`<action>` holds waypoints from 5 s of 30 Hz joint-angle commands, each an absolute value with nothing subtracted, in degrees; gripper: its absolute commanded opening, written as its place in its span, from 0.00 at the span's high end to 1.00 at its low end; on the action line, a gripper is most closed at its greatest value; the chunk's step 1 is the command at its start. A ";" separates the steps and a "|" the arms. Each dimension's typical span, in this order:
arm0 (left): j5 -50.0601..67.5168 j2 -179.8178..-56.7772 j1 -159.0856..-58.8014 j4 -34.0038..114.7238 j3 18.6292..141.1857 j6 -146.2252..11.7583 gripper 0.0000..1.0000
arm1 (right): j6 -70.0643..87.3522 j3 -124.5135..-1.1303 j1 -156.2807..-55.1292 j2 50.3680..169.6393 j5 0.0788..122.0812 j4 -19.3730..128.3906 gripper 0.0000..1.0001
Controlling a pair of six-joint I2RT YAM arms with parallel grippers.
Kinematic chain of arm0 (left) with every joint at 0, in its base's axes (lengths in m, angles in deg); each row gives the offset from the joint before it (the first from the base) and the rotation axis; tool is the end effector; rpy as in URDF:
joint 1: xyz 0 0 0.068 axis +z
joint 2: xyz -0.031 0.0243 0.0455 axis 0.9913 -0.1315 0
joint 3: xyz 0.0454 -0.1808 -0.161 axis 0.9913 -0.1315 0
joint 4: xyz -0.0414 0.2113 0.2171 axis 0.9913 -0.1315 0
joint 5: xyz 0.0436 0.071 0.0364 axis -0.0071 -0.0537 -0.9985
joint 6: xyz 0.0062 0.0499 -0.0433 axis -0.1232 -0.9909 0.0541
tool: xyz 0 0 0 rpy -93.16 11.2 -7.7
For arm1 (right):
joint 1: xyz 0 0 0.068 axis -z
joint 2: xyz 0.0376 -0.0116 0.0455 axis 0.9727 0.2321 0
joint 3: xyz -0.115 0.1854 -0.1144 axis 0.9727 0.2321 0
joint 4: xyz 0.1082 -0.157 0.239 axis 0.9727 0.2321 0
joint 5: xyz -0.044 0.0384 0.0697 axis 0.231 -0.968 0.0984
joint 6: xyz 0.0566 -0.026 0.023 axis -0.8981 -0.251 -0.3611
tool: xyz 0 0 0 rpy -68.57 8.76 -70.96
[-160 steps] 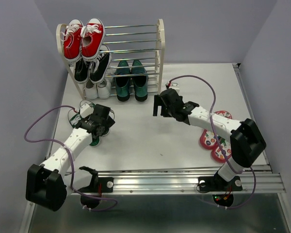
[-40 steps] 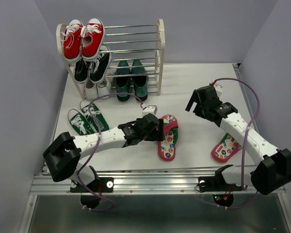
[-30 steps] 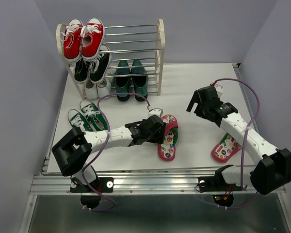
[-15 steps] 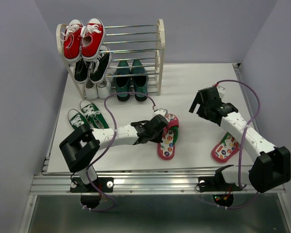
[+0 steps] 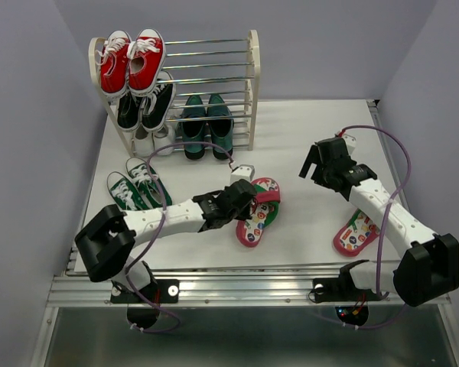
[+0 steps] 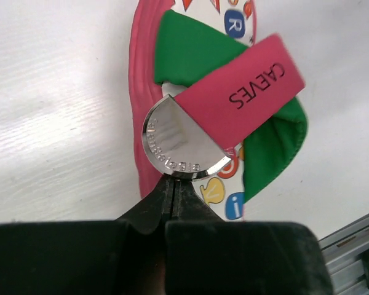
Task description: Place and organize the shoes onto the shoe shelf
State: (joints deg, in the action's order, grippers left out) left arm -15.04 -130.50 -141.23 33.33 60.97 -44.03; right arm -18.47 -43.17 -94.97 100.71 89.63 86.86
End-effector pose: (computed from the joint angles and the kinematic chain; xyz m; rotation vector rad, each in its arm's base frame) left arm 0.2097 -0.3188 0.1556 0.3314 2.2679 -0.5764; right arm 0.3137 0.0845 0.2238 0.4781 2.3003 0.0007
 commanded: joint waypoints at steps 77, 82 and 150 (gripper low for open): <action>-10.08 -122.95 -106.79 75.95 74.97 -73.37 1.00 | -5.90 -44.84 -94.68 102.84 55.54 57.17 0.00; -9.03 -124.28 -105.91 79.03 75.50 -71.87 1.00 | -7.48 -46.16 -94.68 104.07 56.24 57.17 0.00; -4.28 -140.89 -98.97 74.38 86.40 -71.69 0.44 | -6.69 -44.23 -94.68 98.27 62.74 58.57 0.00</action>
